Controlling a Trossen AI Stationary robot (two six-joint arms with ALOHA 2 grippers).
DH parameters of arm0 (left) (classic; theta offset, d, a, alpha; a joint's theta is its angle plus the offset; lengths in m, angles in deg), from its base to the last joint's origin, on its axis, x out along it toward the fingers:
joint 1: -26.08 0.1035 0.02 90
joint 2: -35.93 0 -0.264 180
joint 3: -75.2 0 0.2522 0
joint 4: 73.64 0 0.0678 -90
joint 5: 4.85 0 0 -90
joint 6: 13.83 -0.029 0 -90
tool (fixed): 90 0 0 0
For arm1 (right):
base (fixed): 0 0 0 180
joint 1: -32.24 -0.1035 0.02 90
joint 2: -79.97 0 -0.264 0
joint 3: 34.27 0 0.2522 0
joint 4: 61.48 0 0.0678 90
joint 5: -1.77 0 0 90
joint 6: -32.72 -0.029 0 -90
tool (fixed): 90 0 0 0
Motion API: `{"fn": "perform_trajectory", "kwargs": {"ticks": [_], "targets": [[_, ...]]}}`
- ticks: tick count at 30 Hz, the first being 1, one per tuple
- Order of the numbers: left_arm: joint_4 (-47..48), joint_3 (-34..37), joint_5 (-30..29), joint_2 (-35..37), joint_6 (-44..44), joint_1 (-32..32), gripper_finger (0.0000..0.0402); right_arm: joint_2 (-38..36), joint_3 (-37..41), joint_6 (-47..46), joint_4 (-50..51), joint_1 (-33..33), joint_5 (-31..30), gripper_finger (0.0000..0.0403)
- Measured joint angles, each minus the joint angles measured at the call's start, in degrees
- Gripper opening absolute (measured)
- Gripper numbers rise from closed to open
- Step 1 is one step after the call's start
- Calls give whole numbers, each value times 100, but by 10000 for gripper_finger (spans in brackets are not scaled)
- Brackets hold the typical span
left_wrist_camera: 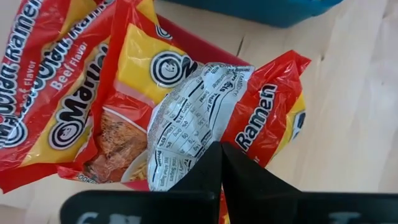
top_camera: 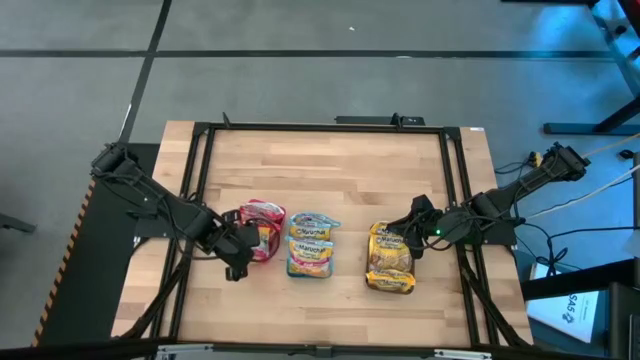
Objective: Sort Maruchan noodles
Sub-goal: Put the red noodle pack into the red bin, then adjust the red bin
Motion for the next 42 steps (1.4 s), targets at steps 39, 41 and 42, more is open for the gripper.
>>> {"fn": "perform_trajectory", "kwargs": {"ticks": [39, 41, 42], "targets": [[882, -267, -349, 1585, -60, 24, 2, 0, 0, -109, 20, 0, 155, 39], [884, -267, -405, 1752, -221, -3, 2, 0, 0, -109, 20, 0, 153, 39], [882, -267, -465, 1818, -323, -19, 2, 0, 0, -109, 17, 2, 152, 39]]}}
